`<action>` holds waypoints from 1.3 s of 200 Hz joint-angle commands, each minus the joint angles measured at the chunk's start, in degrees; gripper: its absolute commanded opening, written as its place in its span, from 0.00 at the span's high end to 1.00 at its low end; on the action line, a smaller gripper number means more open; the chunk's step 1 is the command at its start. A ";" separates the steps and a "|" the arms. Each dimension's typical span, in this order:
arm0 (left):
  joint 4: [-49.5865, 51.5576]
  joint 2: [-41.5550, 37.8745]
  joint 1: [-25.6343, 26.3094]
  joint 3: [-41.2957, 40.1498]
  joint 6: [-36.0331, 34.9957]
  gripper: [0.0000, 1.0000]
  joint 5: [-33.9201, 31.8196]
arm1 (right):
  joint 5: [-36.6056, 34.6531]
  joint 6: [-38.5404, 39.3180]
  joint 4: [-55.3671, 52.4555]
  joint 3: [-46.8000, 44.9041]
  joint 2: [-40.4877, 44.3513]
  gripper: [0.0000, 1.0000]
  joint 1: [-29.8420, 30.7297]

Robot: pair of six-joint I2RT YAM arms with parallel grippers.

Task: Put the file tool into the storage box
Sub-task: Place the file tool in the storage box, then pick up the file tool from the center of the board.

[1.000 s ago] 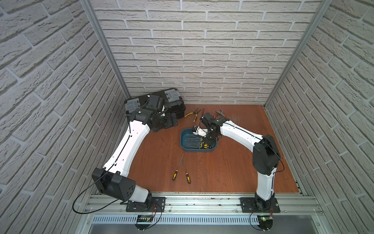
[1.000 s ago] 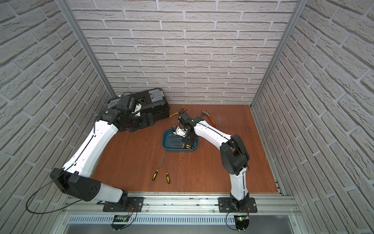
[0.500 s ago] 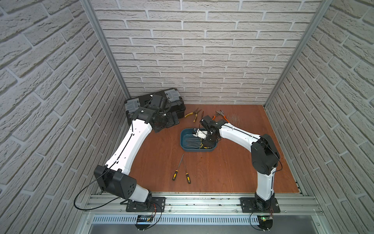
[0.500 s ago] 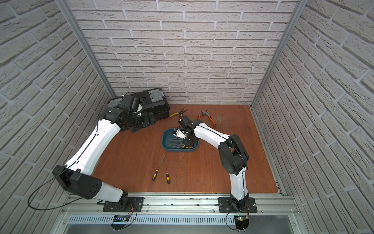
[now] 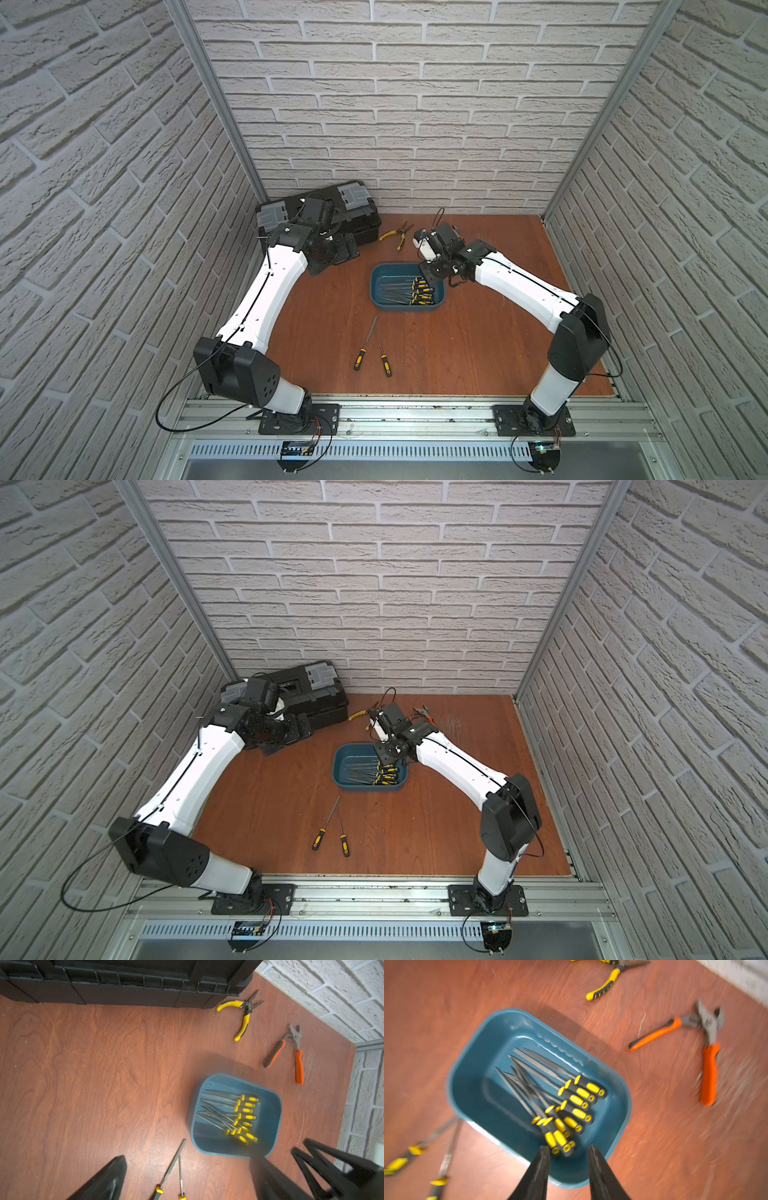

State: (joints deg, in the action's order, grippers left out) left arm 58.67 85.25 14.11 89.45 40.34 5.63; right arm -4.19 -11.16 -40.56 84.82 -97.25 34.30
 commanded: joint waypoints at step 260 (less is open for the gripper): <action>-5.88 -10.55 -14.18 -25.73 -9.46 0.02 15.15 | -0.57 -39.01 0.58 -6.42 -14.28 0.55 33.26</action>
State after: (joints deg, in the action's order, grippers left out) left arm 53.19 73.60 0.12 62.04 31.64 18.55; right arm -3.57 -50.89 -34.76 76.20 -110.02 67.16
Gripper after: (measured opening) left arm 0.983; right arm 0.456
